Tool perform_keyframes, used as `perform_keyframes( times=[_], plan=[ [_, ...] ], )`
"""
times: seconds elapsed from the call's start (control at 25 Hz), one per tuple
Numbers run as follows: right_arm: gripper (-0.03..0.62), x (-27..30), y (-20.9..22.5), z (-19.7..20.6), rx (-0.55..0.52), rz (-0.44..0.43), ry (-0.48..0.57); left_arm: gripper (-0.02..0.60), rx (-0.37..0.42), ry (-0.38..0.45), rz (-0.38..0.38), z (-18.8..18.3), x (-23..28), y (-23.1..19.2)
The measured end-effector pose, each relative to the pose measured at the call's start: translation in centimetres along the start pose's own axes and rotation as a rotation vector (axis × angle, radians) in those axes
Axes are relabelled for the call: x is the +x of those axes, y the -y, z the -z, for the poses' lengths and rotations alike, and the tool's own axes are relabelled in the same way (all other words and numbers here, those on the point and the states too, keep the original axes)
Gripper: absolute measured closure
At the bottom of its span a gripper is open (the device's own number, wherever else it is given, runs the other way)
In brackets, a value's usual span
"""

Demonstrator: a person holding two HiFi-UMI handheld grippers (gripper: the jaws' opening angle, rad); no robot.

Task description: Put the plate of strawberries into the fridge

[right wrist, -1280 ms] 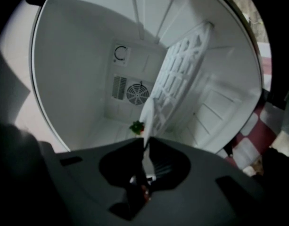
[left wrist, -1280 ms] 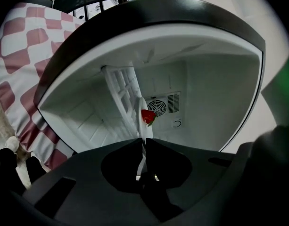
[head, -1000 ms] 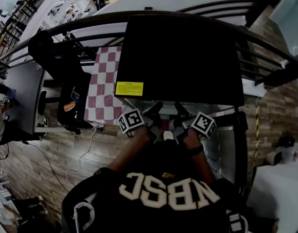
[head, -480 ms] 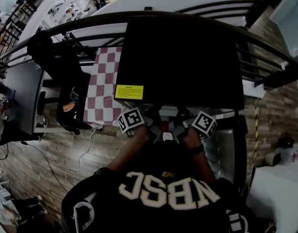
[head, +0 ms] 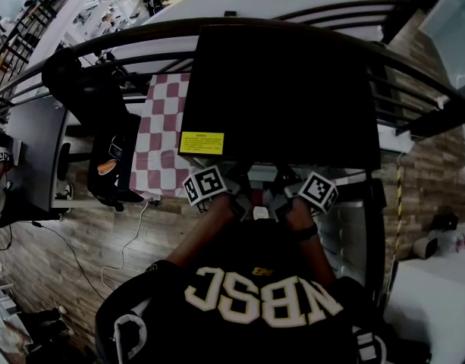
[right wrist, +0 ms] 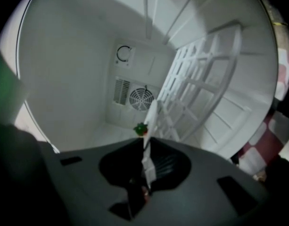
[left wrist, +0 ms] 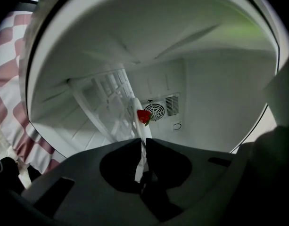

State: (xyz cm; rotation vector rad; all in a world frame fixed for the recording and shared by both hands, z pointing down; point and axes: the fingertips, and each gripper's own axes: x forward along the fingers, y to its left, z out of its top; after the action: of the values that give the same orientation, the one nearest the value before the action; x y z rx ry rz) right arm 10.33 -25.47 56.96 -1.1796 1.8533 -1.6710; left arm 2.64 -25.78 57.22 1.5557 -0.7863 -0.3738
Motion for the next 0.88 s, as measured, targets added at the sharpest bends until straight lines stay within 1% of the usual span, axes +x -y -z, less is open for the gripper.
perform_keyframes(
  times=[0.2, 0.28, 0.36, 0.56, 0.64, 0.76, 0.8, 0.88],
  plan=[
    [0.543, -0.2, 0.0, -0.1, -0.031, 0.022, 0.012, 0.543, 0.022, -0.009, -0.004, 0.3, -0.2, 0.0],
    [0.543, -0.3, 0.1, -0.1, -0.035, 0.026, 0.017, 0.543, 0.044, -0.011, -0.008, 0.4, -0.4, 0.0],
    [0.543, -0.4, 0.3, -0.1, -0.059, 0.039, 0.017, 0.542, 0.081, -0.013, -0.015, 0.4, -0.5, 0.1],
    [0.532, -0.9, 0.6, -0.2, -0.139, 0.106, 0.021, 0.541, 0.185, -0.015, -0.047, 0.4, -0.9, 0.3],
    [0.481, -1.1, 0.1, -0.3, -0.170, 0.105, 0.018, 0.541, 0.222, -0.022, -0.064, 0.6, -1.1, 0.3],
    [0.357, -1.2, -0.7, -0.3, -0.266, 0.113, 0.013, 0.541, 0.242, -0.029, -0.068, 0.9, -1.3, 0.2],
    [0.334, -1.3, -0.8, -0.2, -0.296, 0.122, 0.009, 0.541, 0.247, -0.030, -0.069, 1.0, -1.4, 0.2],
    [0.316, -1.7, -0.7, 0.1, -0.335, 0.141, 0.000, 0.541, 0.260, -0.031, -0.071, 1.3, -1.6, 0.1]
  ],
)
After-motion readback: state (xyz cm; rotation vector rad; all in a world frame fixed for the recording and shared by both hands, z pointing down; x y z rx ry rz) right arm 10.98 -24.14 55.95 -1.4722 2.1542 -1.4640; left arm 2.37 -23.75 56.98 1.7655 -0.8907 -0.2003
